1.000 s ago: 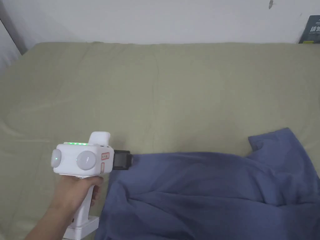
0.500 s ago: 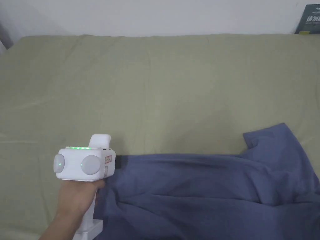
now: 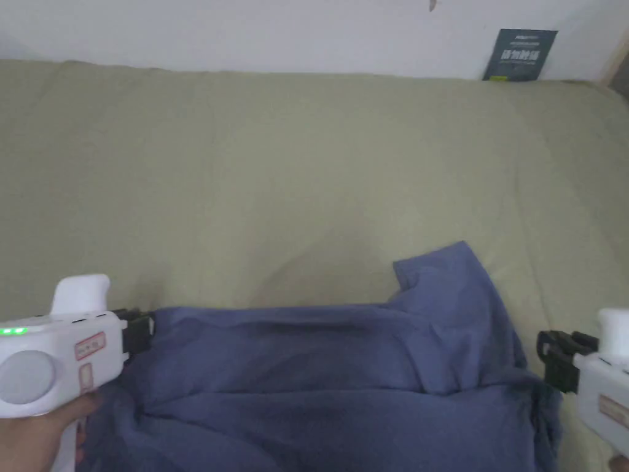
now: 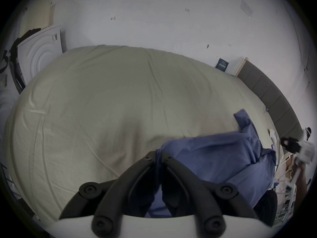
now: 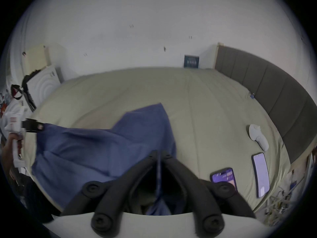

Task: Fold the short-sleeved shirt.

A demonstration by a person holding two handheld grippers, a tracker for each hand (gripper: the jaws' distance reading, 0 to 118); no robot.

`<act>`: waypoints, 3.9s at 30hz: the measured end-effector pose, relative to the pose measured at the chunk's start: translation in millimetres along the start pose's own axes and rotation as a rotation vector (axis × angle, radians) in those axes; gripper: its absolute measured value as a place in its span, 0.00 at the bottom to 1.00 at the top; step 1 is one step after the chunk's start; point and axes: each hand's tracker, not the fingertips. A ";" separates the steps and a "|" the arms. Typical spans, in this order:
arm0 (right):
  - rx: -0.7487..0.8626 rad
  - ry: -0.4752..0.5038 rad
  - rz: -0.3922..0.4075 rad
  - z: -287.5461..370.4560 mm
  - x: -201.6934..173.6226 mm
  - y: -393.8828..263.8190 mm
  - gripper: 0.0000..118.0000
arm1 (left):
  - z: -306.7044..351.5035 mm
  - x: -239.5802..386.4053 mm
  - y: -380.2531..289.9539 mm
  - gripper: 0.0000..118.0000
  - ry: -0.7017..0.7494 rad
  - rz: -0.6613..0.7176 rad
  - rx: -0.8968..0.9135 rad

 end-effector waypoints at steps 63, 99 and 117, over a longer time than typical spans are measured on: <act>-0.239 0.183 0.013 86.1 15.1 -143.7 0.02 | 126.5 -32.6 -164.0 0.05 -0.116 0.025 -0.220; 0.396 0.296 -0.070 249.3 -105.2 -133.1 0.00 | 132.4 -170.5 -153.0 0.96 -0.677 0.430 0.031; 0.371 0.370 -0.118 243.0 -110.7 -125.9 0.00 | 22.2 -126.7 -147.8 0.98 -0.912 0.368 -0.327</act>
